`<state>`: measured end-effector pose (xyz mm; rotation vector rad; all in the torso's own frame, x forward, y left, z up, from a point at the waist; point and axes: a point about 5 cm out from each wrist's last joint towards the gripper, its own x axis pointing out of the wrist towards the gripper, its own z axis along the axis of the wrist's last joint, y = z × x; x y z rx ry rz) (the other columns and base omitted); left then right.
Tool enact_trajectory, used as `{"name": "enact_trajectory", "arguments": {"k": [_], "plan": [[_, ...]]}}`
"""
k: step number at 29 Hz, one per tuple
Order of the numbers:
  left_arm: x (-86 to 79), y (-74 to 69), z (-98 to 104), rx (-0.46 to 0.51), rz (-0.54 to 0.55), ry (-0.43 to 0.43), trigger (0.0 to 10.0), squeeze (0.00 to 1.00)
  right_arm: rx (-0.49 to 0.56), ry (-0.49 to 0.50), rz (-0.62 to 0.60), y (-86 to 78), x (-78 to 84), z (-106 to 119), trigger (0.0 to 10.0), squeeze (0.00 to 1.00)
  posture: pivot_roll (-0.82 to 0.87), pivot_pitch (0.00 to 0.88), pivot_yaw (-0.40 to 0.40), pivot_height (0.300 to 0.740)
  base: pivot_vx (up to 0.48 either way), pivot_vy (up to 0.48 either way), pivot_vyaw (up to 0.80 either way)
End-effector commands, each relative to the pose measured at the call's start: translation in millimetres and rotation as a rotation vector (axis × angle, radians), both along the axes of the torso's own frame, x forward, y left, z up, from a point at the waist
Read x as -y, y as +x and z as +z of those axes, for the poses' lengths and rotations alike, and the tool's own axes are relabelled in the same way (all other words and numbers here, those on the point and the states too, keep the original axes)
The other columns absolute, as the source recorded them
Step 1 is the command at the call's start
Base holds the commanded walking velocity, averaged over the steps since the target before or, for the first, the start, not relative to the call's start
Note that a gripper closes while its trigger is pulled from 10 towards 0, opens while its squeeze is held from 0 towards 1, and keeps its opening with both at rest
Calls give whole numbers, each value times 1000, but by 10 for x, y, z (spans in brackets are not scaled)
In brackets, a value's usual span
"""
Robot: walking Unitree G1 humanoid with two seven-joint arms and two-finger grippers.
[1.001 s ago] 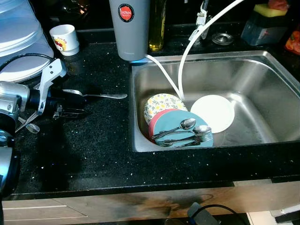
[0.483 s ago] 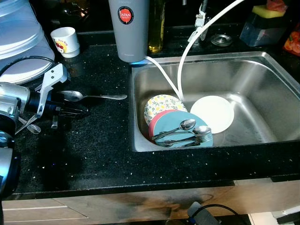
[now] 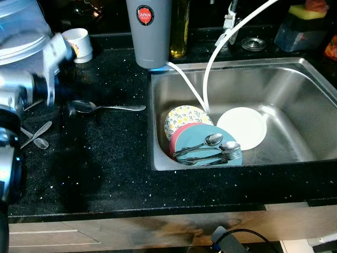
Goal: Kitchen organization
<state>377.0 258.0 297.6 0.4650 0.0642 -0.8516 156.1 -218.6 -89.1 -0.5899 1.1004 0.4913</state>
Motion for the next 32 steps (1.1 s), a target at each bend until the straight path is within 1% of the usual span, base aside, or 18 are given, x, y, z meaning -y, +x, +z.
{"name": "enact_trajectory", "arguments": {"k": [1,2,6,7,8,10,11,12,15,16,17,19,22,24,26,27,31,32], "plan": [[-18,8,-136,-66,26,-12,10000,902,-9,4,-14,-44,-6,-20,10000,0,-59,109,56,740,0,0,0],[-22,3,-155,-80,22,-13,10000,1000,-9,3,-14,-47,-3,-20,10000,0,-63,114,56,740,0,0,0],[-25,-48,-312,-213,-42,-16,10000,1000,-8,-8,-14,-62,15,-22,10000,0,-73,124,58,740,0,0,0],[-25,-48,-312,-213,-42,-16,10000,1000,-8,-8,-14,-62,15,-22,10000,0,-73,124,58,740,0,0,0],[-30,-71,-352,-260,-68,-11,10000,1000,-8,-10,-14,-66,20,-23,10000,0,-75,128,58,740,0,0,0],[-73,-126,-419,-349,-102,25,10000,1000,-9,-11,-13,-77,28,-25,10000,0,-77,136,60,740,0,0,0],[-95,-147,-440,-380,-111,43,10000,1000,-10,-11,-13,-81,29,-26,10000,0,-77,136,60,740,0,0,0],[-141,-164,-455,-393,-93,74,10000,1000,-10,-11,-14,-84,31,-27,10000,0,-82,141,63,740,0,0,0],[-197,-174,-466,-393,-59,105,10000,1000,-8,-11,-17,-88,33,-28,10000,0,-80,142,65,740,0,0,0],[-248,-176,-473,-387,-14,132,10000,1000,-7,-10,-19,-91,35,-28,10000,0,-79,146,65,740,0,0,0],[-248,-176,-473,-387,-14,132,10000,1000,-7,-10,-19,-91,35,-28,10000,0,-79,146,65,740,0,0,0],[-318,-175,-475,-354,46,171,10000,1000,-6,-10,-21,-98,38,-30,10000,0,-78,148,68,740,0,0,0],[-319,-165,-466,-325,57,187,10000,1000,-6,-10,-22,-101,41,-30,10000,0,-82,152,67,740,0,0,0],[-296,-146,-456,-289,57,186,10000,1000,-6,-10,-23,-106,44,-31,10000,0,-91,156,69,740,0,0,0],[-284,-139,-453,-278,55,183,10000,1000,-6,-10,-23,-109,46,-32,10000,0,-93,156,69,740,0,0,0],[-268,-136,-462,-276,46,181,10000,0,-6,-11,-23,-112,49,-32,10000,0,-96,159,67,740,0,0,0],[-246,-138,-480,-286,25,171,10000,0,-7,-12,-22,-119,54,-33,10000,0,-99,160,67,740,0,0,0],[-220,-140,-497,-294,2,155,10000,0,-8,-13,-22,-124,59,-34,10000,0,-104,161,66,740,0,0,0]]}}
